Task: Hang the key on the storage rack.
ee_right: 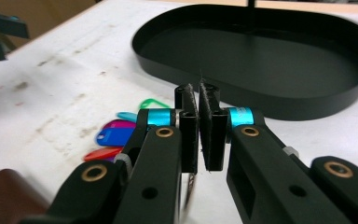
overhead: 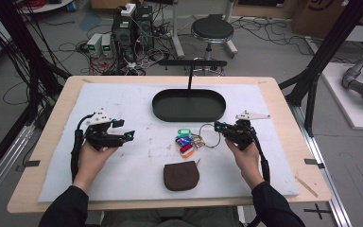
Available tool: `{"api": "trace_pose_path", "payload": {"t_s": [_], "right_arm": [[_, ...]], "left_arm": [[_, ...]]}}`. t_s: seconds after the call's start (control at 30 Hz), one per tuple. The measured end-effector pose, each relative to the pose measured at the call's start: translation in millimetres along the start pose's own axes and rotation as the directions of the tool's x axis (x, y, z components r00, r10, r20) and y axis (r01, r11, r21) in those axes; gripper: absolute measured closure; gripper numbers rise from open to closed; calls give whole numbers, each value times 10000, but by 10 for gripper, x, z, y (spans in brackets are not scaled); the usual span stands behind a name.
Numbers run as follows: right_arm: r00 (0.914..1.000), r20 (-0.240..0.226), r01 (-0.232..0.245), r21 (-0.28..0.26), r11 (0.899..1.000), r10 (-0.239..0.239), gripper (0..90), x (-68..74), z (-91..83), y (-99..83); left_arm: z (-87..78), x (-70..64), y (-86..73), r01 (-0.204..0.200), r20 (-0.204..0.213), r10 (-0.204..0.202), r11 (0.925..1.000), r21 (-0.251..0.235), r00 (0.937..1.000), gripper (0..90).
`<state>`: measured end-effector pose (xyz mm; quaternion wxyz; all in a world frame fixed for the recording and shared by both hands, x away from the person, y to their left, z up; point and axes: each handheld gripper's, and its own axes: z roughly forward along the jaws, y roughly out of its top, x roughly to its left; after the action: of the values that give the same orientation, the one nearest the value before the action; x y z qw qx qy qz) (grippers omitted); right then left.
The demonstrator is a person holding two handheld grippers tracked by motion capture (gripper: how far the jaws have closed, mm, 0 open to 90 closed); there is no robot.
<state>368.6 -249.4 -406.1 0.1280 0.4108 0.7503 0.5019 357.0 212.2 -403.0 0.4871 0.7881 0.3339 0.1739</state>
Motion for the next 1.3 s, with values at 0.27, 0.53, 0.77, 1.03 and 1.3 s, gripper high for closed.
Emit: {"api": "trace_pose_path", "payload": {"t_s": [0.27,0.53,0.77,1.03,1.3], "right_arm": [[9999,82,109,444,9990,-112,873,77,29,-1],[10000,36,-47,872,9962,44,876,20,12,5],[9983,-77,587,717,9957,-583,879,80,-28,83],[9938,-309,1078,193,9940,-1072,879,125,-178,269],[9910,-517,1239,35,9923,-1235,879,85,-277,366]], "left_arm": [[5,-2,-1,-44,41,44,10000,68,10000,331],[14,-5,-2,-56,94,56,10000,52,9999,331],[9,-2,-2,-87,182,86,9999,51,9998,331],[-37,-19,8,-82,286,85,9999,-122,9996,329],[-108,-109,45,-620,124,622,9979,-164,9980,327]]}}
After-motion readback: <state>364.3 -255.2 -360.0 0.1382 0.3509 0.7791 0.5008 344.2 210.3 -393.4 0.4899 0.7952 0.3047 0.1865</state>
